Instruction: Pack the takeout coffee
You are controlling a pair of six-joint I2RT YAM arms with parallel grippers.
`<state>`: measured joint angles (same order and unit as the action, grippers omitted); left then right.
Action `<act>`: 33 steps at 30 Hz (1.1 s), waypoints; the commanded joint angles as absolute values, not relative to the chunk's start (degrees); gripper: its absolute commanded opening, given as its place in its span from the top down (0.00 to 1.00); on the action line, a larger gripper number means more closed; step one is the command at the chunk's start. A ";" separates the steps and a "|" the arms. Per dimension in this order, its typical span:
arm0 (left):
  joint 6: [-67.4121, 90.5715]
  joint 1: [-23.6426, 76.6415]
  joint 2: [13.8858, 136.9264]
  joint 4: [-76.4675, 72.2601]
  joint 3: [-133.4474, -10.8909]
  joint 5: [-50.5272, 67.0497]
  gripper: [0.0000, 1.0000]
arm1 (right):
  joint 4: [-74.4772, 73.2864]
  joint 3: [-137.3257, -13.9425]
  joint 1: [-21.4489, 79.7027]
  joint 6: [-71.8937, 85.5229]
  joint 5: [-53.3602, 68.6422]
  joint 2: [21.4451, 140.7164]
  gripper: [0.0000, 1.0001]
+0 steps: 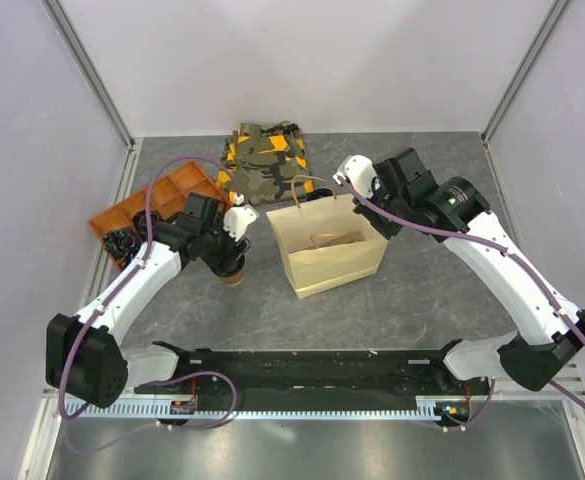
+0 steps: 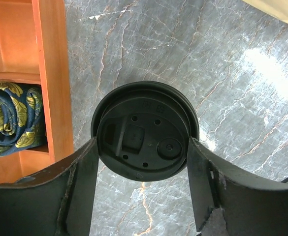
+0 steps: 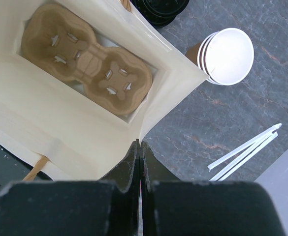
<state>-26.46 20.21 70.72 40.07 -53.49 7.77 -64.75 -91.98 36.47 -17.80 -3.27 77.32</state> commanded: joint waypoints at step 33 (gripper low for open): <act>-26.98 20.30 73.47 37.88 -51.24 7.65 0.23 | -64.51 -93.25 36.30 -18.10 -2.99 77.61 1.00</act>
<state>-26.46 20.10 71.59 37.47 -53.12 7.73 -64.75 -91.98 36.47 -17.80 -3.25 77.69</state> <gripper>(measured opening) 0.775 0.007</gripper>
